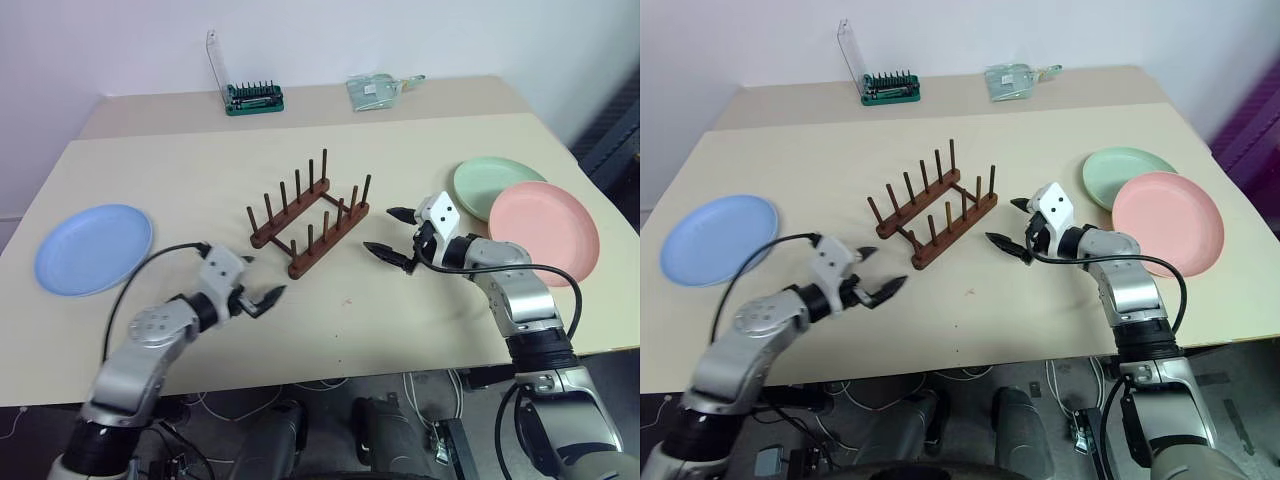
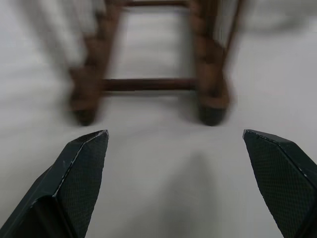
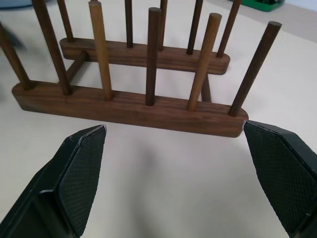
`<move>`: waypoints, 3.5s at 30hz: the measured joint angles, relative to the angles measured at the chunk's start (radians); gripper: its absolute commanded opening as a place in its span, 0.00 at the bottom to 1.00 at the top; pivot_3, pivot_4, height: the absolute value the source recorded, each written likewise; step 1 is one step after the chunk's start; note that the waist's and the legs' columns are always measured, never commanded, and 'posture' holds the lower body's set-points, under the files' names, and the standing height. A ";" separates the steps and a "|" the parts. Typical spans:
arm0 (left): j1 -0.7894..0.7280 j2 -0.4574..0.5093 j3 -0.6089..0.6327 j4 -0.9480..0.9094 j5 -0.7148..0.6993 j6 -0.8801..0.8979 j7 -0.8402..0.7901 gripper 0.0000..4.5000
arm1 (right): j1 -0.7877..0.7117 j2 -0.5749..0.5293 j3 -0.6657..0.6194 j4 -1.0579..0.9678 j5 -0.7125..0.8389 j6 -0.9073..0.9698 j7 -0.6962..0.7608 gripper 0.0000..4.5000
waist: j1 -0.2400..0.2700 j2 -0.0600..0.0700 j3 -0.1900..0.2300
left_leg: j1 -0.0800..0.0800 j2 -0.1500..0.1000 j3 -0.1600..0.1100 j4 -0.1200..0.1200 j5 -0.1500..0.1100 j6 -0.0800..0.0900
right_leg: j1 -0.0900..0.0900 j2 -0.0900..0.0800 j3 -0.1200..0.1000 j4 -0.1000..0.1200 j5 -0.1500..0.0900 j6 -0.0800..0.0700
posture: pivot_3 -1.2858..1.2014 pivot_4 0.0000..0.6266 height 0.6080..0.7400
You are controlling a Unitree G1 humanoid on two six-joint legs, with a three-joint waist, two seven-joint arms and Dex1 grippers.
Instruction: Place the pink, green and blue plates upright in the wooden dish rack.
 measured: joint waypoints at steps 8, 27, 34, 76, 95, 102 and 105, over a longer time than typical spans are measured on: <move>-0.163 -0.173 -0.080 0.220 0.092 -0.085 0.059 0.88 | 0.065 -0.013 -0.007 -0.092 0.001 0.020 -0.022 1.00 | 0.014 0.001 -0.001 | 0.000 0.000 0.000 0.005 0.000 0.000 | 0.002 0.000 -0.001 0.000 0.000 0.000 | 0.52 0.24 1.00; -0.350 -0.155 -0.146 0.493 0.127 -0.338 -0.278 0.17 | 0.226 -0.120 -0.076 -0.252 0.006 0.098 -0.053 1.00 | 0.012 0.001 -0.001 | -0.002 0.000 -0.001 0.006 -0.001 0.001 | 0.002 0.000 -0.002 0.000 0.000 0.000 | 0.52 0.24 1.00; -0.581 -0.171 -0.169 0.835 0.127 -0.555 -0.531 0.17 | 0.304 -0.151 -0.144 -0.295 0.004 0.100 -0.085 1.00 | 0.008 0.001 0.000 | -0.002 0.000 -0.001 0.005 -0.001 0.002 | 0.001 0.000 -0.002 0.000 0.000 0.001 | 0.52 0.24 1.00; -0.486 -0.369 -0.130 0.653 0.289 -0.181 0.083 0.00 | 0.053 -0.067 0.069 0.059 -0.297 0.030 -0.341 0.01 | 0.005 0.000 -0.002 | 0.011 -0.001 0.000 0.006 -0.001 0.002 | 0.015 0.000 -0.002 0.000 0.000 0.004 | 0.52 0.24 1.00; -0.368 -0.344 -0.090 0.542 0.208 -0.285 -0.018 0.00 | 0.108 -0.194 -0.074 -0.090 -0.221 0.003 -0.244 0.73 | 0.013 0.001 -0.002 | 0.004 -0.002 -0.001 0.005 -0.002 0.003 | 0.008 -0.002 -0.001 0.000 0.000 0.005 | 0.52 0.24 1.00; -0.338 -0.391 -0.152 0.465 0.110 -0.319 -0.199 0.00 | 0.334 -0.275 -0.284 -0.412 -0.196 0.241 -0.273 0.84 | 0.007 0.001 -0.002 | 0.003 -0.002 -0.001 0.008 -0.003 0.004 | 0.008 -0.002 -0.001 0.000 -0.001 0.006 | 0.52 0.24 1.00; -0.337 -0.403 -0.174 0.454 0.070 -0.345 -0.279 0.00 | 0.400 -0.266 -0.282 -0.427 -0.224 0.306 -0.322 0.84 | 0.008 0.001 -0.002 | 0.002 -0.002 0.000 0.007 -0.002 0.004 | 0.008 -0.002 -0.001 0.000 -0.002 0.005 | 0.52 0.24 1.00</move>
